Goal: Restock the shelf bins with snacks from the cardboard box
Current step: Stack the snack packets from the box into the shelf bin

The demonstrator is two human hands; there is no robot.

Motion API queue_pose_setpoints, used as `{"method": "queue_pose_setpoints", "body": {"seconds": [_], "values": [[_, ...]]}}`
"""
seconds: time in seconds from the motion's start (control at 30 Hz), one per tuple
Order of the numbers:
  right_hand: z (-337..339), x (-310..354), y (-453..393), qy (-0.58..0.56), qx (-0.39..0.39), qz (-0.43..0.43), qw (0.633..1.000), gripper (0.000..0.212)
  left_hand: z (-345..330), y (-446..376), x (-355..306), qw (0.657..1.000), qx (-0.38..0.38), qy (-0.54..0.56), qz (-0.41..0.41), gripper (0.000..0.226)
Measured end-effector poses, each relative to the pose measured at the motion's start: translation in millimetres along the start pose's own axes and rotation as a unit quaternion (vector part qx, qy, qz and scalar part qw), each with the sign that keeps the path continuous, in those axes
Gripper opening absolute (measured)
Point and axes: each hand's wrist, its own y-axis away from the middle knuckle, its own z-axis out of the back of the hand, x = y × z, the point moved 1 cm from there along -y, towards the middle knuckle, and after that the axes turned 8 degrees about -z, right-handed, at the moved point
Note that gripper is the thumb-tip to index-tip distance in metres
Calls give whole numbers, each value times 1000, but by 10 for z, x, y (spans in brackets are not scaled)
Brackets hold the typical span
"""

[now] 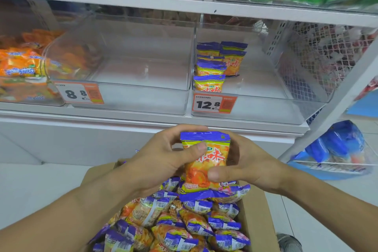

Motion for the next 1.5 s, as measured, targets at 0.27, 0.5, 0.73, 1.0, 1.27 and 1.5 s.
{"method": "queue_pose_setpoints", "body": {"seconds": [0.27,0.5,0.73,1.0,1.27,1.5], "values": [[225,63,30,-15,-121,44,992,65,-181,-202,-121,972,-82,-178,-128,67],[758,384,-49,-117,-255,157,947,110,-247,-557,-368,875,-166,-329,-314,50],[1639,723,-401,22,-428,166,888,83,-27,-989,-327,815,-120,-525,-212,113],[2200,616,-1340,106,-366,21,924,110,-32,-1200,-206,788,-194,-540,-222,108],[2222,470,-1572,141,-335,-34,931,81,62,-1236,-176,798,-206,-514,-238,106],[2204,470,-1530,109,-414,-41,903,84,47,-1280,-149,795,-211,-517,-237,108]]}}
